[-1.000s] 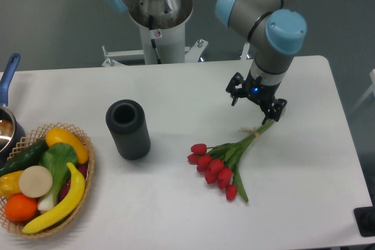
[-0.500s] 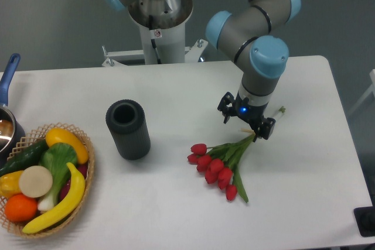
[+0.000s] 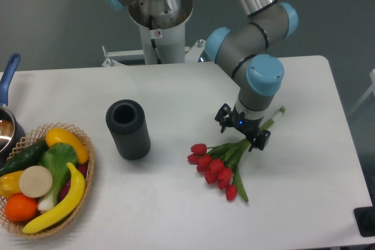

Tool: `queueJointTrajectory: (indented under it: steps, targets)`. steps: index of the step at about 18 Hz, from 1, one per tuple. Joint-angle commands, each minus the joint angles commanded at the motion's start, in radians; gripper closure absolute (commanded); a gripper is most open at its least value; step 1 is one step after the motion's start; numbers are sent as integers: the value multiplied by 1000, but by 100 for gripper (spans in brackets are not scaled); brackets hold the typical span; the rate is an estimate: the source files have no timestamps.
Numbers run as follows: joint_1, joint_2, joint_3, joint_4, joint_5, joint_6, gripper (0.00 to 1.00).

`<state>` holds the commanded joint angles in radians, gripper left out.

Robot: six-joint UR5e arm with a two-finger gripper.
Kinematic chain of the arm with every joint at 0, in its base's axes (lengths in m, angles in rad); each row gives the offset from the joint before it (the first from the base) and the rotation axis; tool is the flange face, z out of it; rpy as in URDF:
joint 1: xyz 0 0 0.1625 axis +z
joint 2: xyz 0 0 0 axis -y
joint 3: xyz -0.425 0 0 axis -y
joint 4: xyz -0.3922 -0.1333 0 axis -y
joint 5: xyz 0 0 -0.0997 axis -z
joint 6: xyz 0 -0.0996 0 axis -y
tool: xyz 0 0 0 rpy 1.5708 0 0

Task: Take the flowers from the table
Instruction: 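Close the gripper around the tulip stems, then lift the red tulip bunch up off the table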

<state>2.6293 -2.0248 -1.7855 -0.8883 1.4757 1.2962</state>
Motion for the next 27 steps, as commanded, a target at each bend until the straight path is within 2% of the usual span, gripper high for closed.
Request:
queueJointTrajectory:
  steps: [3, 4, 5, 6, 7, 12, 22, 25, 27]
  targets:
    - [-9, -26, 14, 3, 5, -15, 5]
    - [-12, -32, 14, 3, 6, -21, 13]
    - [-20, -35, 17, 5, 14, -23, 47]
    - [-22, -35, 20, 5, 26, -23, 73]
    - [-23, -32, 21, 5, 32, -25, 83]
    - [-23, -32, 28, 5, 34, -47, 83]
    - [-9, 46, 97, -9, 37, -57, 87]
    - [20, 66, 130, -61, 37, -58, 88]
    - [20, 64, 185, -141, 37, -58, 91]
